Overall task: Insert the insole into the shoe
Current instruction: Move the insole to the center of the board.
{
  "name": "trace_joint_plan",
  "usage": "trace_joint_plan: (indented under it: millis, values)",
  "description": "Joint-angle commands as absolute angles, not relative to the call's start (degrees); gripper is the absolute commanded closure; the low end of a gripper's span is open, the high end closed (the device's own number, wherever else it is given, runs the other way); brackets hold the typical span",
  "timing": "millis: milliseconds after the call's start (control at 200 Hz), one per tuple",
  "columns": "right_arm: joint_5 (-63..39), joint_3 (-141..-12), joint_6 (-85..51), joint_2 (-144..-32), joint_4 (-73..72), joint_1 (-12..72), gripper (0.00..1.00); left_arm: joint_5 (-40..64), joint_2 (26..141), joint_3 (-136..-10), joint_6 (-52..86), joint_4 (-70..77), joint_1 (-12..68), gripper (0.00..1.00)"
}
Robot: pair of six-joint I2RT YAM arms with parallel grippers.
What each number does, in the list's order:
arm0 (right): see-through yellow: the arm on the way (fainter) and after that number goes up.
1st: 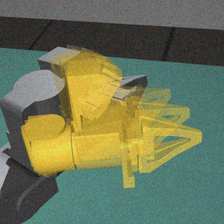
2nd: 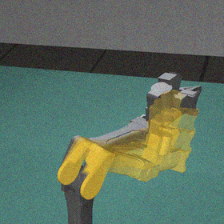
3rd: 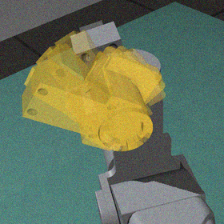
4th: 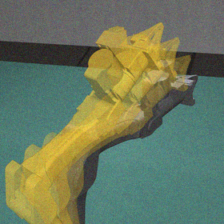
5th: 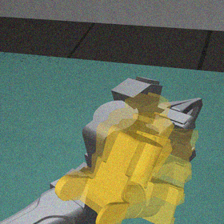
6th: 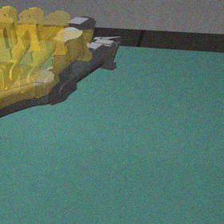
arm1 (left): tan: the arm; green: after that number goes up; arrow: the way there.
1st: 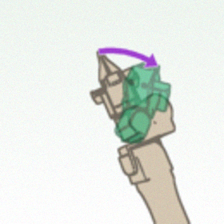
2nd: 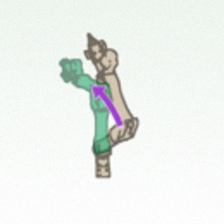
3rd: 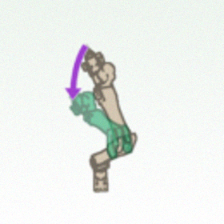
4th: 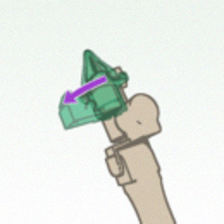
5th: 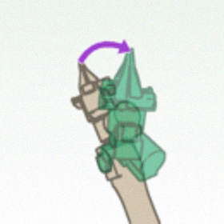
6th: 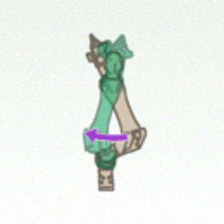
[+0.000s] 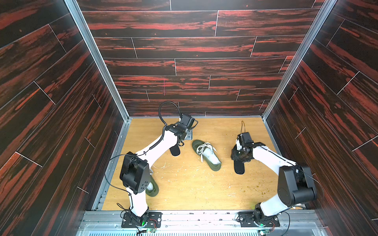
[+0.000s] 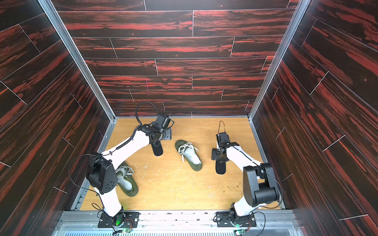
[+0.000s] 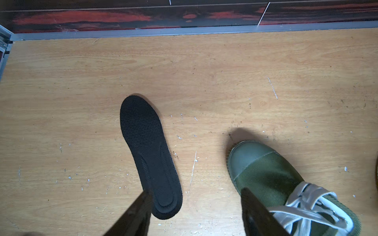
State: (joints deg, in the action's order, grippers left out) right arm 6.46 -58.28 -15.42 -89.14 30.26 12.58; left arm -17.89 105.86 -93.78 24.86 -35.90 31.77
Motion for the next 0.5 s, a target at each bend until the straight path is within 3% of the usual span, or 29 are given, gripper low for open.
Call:
trace_joint_plan:
  millis: [0,276,491]
  values:
    - [7.1,-62.3,-16.1,-87.4,33.7,11.1,0.41,-17.1,105.7,-95.7,24.5,-38.0,31.4,0.3]
    - [7.1,-63.4,-19.9,-88.9,32.7,5.6,0.39,-17.2,105.3,-95.8,25.2,-39.6,31.4,0.3]
    - [5.9,-62.3,-17.9,-87.8,30.6,9.9,0.4,-19.6,105.1,-93.1,31.5,-43.6,25.3,0.3]
